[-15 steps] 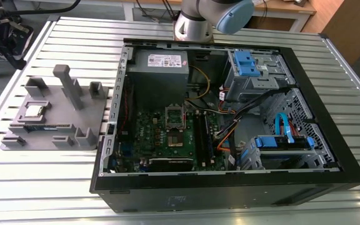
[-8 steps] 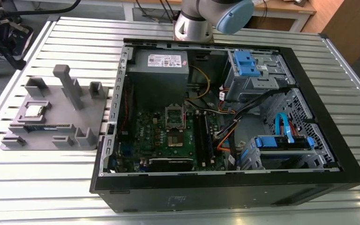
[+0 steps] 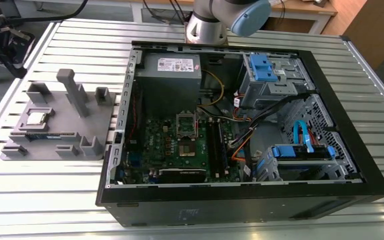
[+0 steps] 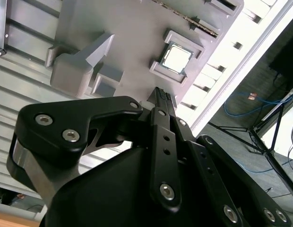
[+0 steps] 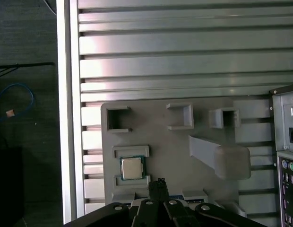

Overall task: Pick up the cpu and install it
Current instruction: 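Reach for the cpu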

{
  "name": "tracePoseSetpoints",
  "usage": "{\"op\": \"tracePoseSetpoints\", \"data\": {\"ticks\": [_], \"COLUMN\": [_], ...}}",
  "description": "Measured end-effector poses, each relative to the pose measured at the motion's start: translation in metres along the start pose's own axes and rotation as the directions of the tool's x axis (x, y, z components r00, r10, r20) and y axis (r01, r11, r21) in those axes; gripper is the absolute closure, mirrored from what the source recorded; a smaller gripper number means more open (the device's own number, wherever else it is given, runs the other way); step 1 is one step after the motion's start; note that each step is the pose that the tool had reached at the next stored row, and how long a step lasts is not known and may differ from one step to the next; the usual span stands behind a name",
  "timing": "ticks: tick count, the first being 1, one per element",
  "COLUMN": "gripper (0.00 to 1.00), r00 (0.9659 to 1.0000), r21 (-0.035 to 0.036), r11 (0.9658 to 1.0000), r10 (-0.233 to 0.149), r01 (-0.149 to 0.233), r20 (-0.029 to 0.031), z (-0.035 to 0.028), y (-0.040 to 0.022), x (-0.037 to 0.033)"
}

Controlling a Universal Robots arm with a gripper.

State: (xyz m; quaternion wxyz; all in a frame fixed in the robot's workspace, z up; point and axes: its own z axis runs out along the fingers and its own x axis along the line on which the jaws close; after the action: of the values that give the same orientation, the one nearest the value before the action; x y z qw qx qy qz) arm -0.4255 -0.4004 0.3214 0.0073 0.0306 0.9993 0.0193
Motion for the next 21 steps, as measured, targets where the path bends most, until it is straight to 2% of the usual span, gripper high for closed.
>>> {"op": "tracePoseSetpoints", "data": {"ticks": [21], "gripper": [0.89], "r00": [0.9999], "r21": [0.0004], "r11": [0.9999], "r10": [-0.010], "r01": [0.010], "r20": [-0.0100], "z": [0.0259], "y": [-0.0083], "x": [0.0099]}}
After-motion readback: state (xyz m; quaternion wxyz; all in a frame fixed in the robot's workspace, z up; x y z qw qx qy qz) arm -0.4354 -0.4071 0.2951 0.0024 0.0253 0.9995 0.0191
